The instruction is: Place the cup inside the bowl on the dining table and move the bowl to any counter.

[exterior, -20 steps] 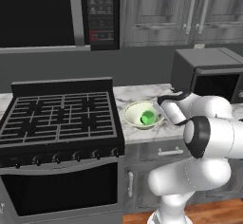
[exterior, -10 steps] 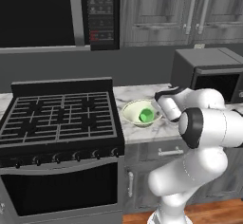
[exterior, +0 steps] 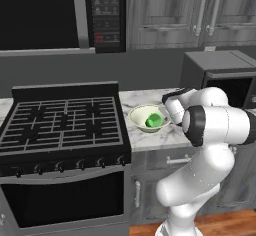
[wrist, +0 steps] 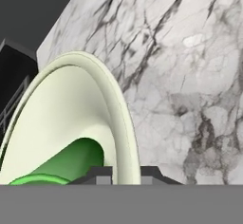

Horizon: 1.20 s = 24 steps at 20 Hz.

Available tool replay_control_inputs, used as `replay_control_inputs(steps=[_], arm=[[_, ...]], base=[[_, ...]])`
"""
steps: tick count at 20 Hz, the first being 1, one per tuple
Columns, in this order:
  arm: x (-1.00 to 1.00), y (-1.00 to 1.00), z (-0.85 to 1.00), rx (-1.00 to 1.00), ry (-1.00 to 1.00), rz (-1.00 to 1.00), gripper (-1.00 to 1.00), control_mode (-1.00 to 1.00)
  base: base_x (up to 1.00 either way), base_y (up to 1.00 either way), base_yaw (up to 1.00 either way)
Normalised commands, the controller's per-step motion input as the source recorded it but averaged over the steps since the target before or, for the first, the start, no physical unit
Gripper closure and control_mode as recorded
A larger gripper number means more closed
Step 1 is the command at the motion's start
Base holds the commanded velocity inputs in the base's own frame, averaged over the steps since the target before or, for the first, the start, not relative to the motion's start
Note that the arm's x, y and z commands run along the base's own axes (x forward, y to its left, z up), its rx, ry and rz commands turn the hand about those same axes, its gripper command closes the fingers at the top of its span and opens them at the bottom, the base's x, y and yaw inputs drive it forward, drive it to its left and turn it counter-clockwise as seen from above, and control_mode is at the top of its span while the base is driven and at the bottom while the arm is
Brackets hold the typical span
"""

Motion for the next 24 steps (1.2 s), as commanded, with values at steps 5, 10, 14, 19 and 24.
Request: replay_control_inputs(steps=[5,10,14,19,24], arm=[[0.03,0.0,-0.17,0.0,0.0,-0.02,1.0,-1.0],[-0.08,0.0,0.0,0.0,-0.02,0.0,1.0,-1.0],[-0.01,0.0,0.0,0.0,0.0,0.0,1.0,-1.0],[0.0,0.0,0.0,0.0,0.0,0.0,-1.0,-1.0],[0.0,0.0,0.0,0.0,0.0,0.0,-1.0,-1.0]], base=[[0.0,0.0,0.0],[0.0,0.0,0.0],[0.0,0.0,0.0],[0.0,0.0,0.0],[0.0,0.0,0.0]])
